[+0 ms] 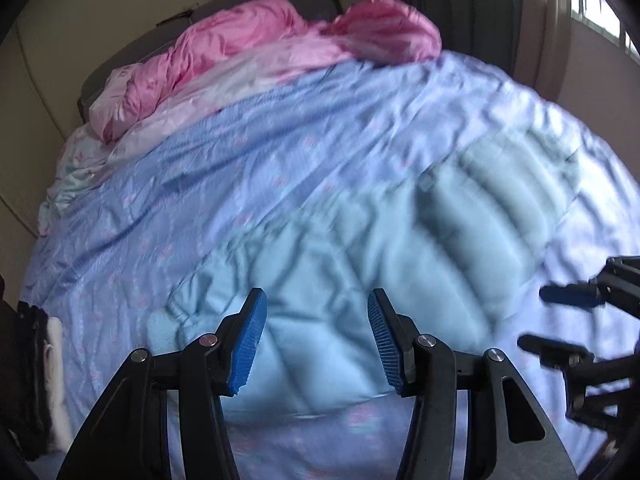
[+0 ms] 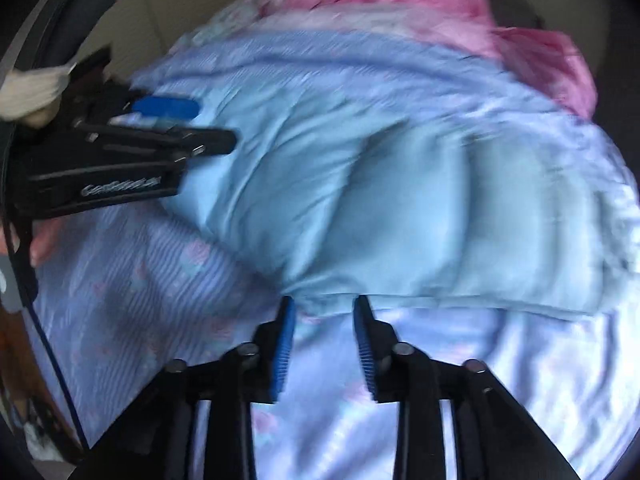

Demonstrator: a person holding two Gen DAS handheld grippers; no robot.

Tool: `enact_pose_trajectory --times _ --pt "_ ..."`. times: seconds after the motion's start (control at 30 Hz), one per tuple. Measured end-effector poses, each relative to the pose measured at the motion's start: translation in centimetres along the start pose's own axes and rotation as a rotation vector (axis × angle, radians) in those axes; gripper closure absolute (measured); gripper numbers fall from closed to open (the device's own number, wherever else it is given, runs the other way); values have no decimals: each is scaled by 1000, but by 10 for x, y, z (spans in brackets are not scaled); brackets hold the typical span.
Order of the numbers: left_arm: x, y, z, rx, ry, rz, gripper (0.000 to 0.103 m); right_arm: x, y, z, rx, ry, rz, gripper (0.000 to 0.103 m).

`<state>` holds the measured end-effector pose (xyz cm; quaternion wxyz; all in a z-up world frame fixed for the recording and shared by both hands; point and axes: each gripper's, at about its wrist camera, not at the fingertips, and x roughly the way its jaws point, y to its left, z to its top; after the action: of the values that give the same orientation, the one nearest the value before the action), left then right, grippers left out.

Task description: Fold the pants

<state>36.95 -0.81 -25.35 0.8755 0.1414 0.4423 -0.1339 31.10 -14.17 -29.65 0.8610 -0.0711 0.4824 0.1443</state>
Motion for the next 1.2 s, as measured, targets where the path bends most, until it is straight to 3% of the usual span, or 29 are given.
enact_pose_trajectory --times 0.1,0.23,0.37,0.53,0.93,1.2 --pt "-20 -17 15 -32 -36 -45 51 -35 -43 5 116 -47 -68 53" --pt "-29 -45 35 -52 -60 -98 52 -70 -112 8 301 -124 -181 33" --pt "-15 -71 50 -65 -29 -145 60 -77 -177 5 502 -166 -200 32" --pt "4 -96 59 -51 0 -133 62 -53 -233 -7 702 -190 -175 32" --pt "39 -120 68 -43 49 -104 65 13 -274 -37 793 -123 -65 32" --pt "63 -114 65 -81 101 -88 67 45 -284 -48 852 -105 33 32"
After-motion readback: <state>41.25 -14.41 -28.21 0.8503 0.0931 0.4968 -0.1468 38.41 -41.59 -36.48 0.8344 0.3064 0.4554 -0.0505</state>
